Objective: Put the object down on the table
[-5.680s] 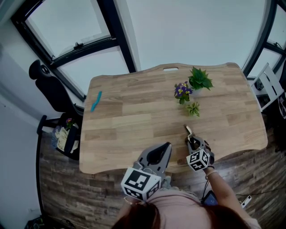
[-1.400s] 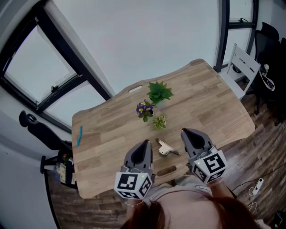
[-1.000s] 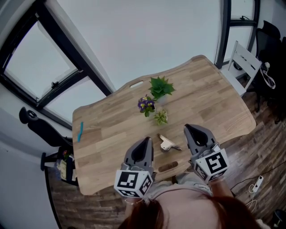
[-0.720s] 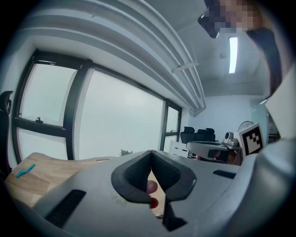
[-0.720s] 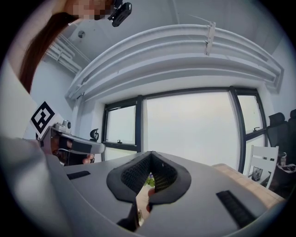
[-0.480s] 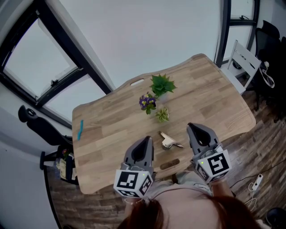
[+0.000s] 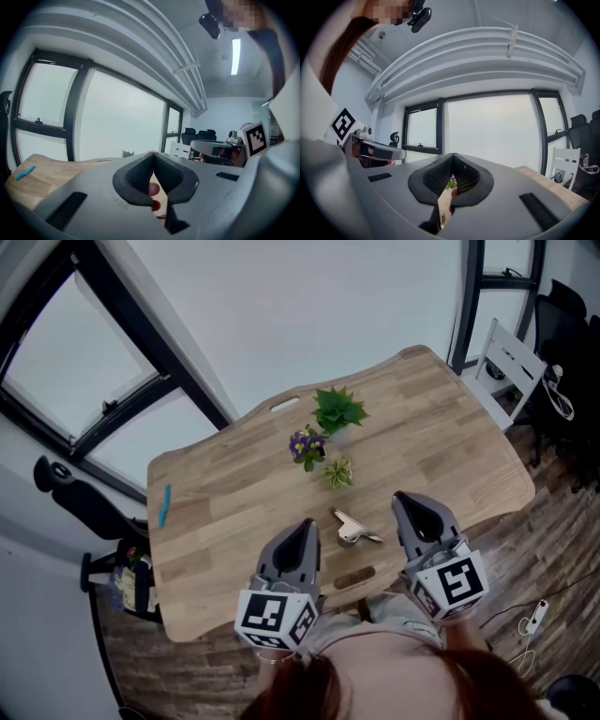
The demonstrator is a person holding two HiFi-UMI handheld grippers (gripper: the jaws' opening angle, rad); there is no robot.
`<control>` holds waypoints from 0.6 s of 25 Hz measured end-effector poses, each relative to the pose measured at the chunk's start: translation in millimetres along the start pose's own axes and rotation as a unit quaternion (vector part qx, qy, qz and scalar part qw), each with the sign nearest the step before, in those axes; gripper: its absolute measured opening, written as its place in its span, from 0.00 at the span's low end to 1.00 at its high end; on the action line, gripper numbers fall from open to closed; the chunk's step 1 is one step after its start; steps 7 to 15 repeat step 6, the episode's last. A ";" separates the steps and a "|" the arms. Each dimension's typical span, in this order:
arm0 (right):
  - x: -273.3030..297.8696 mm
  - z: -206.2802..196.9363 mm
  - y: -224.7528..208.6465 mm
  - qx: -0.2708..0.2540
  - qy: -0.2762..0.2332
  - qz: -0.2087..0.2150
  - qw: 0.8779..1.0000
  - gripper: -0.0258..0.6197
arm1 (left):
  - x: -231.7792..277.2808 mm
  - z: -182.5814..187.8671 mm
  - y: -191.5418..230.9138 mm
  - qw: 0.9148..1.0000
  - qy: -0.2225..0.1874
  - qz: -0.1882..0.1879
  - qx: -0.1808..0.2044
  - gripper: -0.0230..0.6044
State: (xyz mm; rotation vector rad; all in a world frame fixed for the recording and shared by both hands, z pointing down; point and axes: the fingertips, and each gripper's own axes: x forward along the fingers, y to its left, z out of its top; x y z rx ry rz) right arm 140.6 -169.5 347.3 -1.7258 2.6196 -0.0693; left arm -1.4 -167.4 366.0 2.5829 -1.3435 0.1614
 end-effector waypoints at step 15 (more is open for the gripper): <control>2.6 -1.8 2.1 -0.005 0.002 0.003 1.000 0.04 | 1.2 -2.4 3.3 1.000 0.004 0.002 0.000 0.04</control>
